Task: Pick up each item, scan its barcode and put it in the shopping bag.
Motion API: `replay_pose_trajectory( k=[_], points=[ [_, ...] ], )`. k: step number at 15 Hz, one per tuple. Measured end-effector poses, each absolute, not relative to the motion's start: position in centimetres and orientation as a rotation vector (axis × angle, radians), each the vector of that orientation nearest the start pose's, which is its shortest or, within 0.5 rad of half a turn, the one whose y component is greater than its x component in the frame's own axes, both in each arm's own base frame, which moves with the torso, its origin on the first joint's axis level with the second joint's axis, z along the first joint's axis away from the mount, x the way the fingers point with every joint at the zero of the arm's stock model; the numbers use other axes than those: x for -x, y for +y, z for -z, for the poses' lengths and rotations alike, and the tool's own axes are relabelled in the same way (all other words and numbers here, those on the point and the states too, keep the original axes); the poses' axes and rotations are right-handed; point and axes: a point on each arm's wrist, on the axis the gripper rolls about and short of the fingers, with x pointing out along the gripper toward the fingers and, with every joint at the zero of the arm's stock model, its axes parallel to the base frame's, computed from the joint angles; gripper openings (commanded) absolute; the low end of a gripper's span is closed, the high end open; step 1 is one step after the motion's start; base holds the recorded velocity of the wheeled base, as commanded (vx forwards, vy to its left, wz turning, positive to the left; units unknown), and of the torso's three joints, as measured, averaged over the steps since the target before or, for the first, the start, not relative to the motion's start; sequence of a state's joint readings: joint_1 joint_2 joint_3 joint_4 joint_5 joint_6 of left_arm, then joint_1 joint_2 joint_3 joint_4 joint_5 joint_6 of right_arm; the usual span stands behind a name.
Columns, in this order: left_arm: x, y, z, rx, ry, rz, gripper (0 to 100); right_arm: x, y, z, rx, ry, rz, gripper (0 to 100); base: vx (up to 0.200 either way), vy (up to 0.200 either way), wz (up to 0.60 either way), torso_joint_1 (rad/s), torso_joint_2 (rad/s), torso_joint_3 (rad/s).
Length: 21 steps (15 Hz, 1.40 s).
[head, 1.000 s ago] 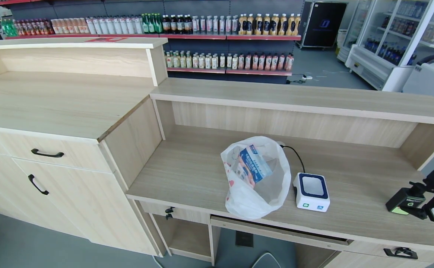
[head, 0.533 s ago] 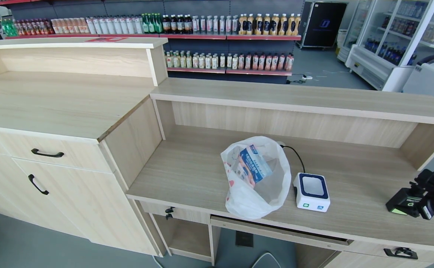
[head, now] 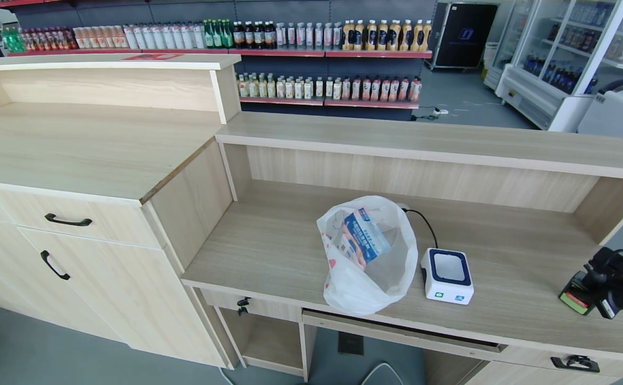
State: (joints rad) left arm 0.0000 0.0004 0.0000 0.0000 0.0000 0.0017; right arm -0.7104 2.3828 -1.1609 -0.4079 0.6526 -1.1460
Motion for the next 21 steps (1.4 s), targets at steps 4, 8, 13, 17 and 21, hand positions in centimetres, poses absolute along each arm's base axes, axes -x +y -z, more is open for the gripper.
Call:
replay_pose_trajectory(
  k=[4,8,13,17,21],
  points=[
    [2.3,0.0,-7.5,-0.002,0.000,0.000,100,-32.7,-26.3,-1.0,0.699,0.491,-0.254,0,0.000,0.000,0.00,0.000,0.00,0.000],
    [2.3,0.0,-7.5,-0.002,0.000,0.000,100,-31.3,-25.2,-6.8,0.908,0.369,-0.203,0,0.000,0.000,0.00,0.000,0.00,0.000],
    [2.3,0.0,-7.5,-0.002,0.000,0.000,100,-24.6,-17.3,-14.7,1.321,0.119,-0.237,0,0.000,0.000,0.00,0.000,0.00,0.000],
    [2.3,0.0,-7.5,-0.002,0.000,0.000,100,-23.0,-5.9,-19.3,1.811,-0.344,-0.446,0,0.000,0.000,0.00,0.000,0.00,0.000],
    [2.3,0.0,-7.5,-0.002,0.000,0.000,100,-19.9,3.2,-21.2,2.220,-0.988,-0.495,0,0.000,0.000,0.00,0.000,0.00,0.000]
  ],
)
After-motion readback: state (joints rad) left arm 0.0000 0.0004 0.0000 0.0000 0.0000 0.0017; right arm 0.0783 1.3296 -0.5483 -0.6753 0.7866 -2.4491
